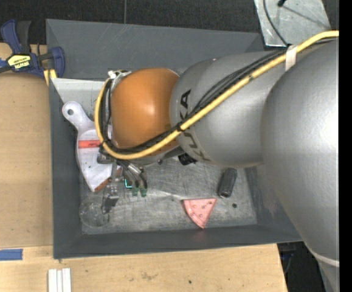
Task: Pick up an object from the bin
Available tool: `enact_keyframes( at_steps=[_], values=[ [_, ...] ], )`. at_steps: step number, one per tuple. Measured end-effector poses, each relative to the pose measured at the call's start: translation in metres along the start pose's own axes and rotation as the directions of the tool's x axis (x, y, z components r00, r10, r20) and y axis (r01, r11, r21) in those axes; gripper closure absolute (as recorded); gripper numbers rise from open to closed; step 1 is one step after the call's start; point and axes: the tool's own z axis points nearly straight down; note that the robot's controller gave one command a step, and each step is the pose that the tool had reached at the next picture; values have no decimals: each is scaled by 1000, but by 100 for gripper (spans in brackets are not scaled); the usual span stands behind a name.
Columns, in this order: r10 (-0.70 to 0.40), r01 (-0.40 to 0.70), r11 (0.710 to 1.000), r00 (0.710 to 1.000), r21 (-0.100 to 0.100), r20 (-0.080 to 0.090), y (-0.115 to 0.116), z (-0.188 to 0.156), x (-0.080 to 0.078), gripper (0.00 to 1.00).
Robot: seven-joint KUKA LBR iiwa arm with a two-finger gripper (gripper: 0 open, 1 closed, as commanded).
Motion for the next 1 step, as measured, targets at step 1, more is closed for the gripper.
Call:
enact_keyframes(
  at_steps=[1],
  values=[
    [3,-3,1000,1000,-2,6,-1,-3,-2,0]
  ],
)
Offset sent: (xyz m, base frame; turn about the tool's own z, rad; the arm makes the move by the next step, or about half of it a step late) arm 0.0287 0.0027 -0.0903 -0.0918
